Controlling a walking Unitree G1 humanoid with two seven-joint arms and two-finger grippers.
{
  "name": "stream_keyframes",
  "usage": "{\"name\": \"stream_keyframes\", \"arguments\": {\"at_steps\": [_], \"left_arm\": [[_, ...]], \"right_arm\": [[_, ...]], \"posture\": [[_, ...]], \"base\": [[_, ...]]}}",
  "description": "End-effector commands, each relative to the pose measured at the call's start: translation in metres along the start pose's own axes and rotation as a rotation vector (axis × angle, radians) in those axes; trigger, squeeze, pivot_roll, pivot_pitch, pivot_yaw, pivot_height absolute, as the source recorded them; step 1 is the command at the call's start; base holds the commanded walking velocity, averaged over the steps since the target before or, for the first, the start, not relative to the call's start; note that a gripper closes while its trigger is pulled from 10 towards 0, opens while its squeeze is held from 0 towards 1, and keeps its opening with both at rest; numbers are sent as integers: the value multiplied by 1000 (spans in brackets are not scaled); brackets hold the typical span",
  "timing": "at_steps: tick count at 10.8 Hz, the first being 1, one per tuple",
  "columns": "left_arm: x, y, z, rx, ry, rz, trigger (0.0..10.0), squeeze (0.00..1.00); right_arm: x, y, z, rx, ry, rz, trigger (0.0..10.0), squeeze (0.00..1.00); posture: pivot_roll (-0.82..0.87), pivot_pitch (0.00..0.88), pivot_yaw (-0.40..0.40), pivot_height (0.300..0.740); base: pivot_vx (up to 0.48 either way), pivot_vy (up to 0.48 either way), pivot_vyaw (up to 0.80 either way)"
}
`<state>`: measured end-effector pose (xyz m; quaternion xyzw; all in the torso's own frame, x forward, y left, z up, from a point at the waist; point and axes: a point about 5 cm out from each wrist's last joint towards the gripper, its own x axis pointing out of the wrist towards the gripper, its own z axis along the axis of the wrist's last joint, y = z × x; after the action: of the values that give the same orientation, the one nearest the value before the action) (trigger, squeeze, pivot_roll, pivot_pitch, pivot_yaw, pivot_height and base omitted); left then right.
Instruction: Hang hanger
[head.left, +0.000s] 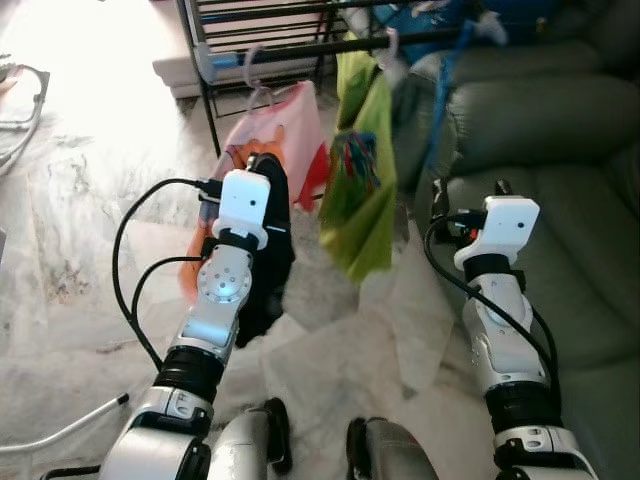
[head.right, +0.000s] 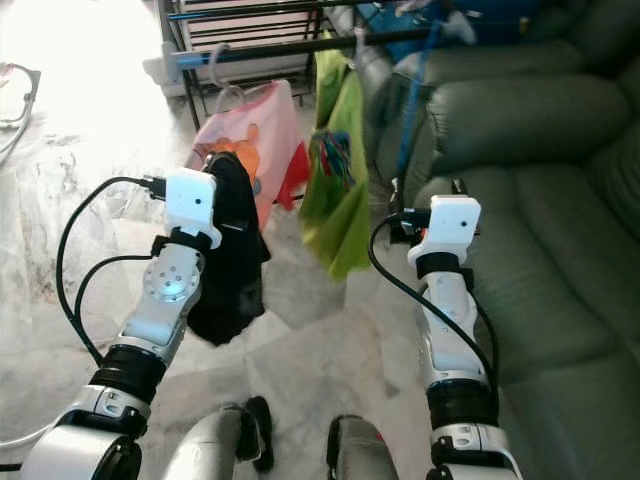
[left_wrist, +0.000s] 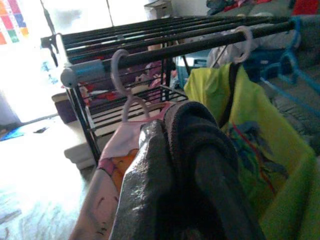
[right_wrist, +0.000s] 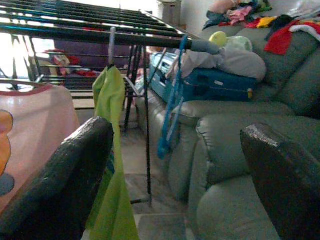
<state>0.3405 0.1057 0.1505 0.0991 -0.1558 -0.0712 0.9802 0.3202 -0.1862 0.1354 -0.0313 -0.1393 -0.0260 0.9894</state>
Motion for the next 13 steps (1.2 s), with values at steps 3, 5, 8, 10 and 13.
{"name": "stream_keyframes", "arguments": {"at_steps": [3, 5, 8, 10, 13], "left_arm": [[4, 1, 12, 1, -69, 0, 10000, 0], [4, 1, 12, -1, -69, -2, 10000, 0], [3, 2, 11, 1, -60, 24, 10000, 0], [5, 7, 12, 30, -61, 91, 10000, 0], [5, 10, 12, 42, -67, 110, 10000, 0]], "right_arm": [[0, -4, 0, -17, 2, -23, 10000, 0], [4, -6, 4, -19, -11, -28, 10000, 0], [3, -6, 2, -21, -5, -27, 10000, 0], [3, -6, 2, -22, -2, -25, 10000, 0], [4, -2, 3, -3, -6, 41, 10000, 0]], "posture": [[-98, 183, -11, 740], [-98, 185, -11, 740], [-98, 185, -11, 740], [-98, 185, -11, 740], [-99, 184, -12, 740]], "base": [[264, 0, 0], [274, 0, 0], [269, 0, 0], [0, 0, 0], [0, 0, 0]]}}
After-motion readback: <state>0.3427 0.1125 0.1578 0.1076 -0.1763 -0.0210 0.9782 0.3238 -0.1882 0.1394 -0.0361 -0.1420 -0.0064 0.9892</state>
